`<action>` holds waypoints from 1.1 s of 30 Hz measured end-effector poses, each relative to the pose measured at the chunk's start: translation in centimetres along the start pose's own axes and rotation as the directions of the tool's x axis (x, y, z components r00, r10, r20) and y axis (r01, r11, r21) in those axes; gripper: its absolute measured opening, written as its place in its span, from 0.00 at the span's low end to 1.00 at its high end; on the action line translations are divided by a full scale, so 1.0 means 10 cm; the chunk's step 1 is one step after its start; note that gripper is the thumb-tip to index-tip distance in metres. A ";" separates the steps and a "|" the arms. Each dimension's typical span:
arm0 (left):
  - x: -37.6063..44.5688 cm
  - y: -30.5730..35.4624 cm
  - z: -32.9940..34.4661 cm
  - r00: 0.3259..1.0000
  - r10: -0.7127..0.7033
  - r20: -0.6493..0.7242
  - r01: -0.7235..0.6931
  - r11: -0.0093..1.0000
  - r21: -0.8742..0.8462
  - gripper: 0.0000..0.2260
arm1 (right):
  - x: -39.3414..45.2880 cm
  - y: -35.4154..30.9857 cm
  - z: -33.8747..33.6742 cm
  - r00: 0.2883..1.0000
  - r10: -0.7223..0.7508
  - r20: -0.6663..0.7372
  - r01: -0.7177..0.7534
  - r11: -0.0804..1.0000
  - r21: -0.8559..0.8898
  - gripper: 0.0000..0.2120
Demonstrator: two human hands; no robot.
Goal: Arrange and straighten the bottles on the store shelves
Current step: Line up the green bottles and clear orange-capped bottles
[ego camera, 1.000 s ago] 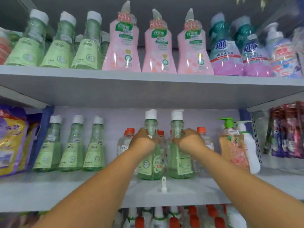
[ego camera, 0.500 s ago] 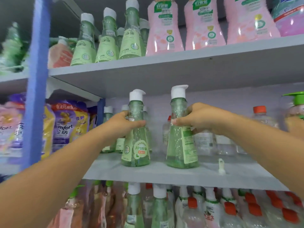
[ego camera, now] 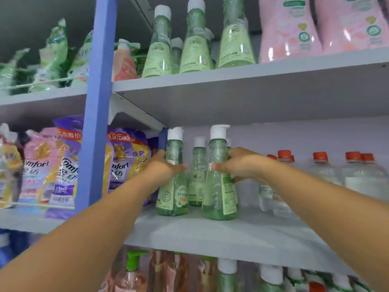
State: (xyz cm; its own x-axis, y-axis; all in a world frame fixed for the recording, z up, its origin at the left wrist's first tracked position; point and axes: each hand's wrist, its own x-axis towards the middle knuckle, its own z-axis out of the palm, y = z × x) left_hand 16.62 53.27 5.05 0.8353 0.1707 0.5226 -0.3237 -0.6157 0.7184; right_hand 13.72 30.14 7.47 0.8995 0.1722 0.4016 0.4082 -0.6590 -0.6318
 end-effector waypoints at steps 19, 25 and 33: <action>0.38 -0.39 -0.04 0.990 -0.135 0.041 0.137 0.853 -0.504 0.12 | 0.81 -0.16 0.53 0.997 0.028 -0.076 -0.020 0.994 0.110 0.30; 0.42 -0.42 -0.05 0.992 -0.123 0.006 0.105 0.822 -0.560 0.10 | 0.87 -0.07 0.52 0.990 -0.057 -0.125 0.084 0.972 0.218 0.20; 0.40 -0.42 -0.04 0.995 -0.067 0.075 0.095 0.872 -0.481 0.16 | 0.85 0.00 0.64 0.985 -0.102 -0.142 0.134 0.963 0.233 0.11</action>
State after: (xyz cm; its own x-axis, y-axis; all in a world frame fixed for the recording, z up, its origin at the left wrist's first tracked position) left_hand 21.15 56.82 4.28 0.8860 0.1535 0.4376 -0.4166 -0.1507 0.8965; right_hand 22.38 36.34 6.64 0.8216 0.1329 0.5543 0.5498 -0.4414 -0.7091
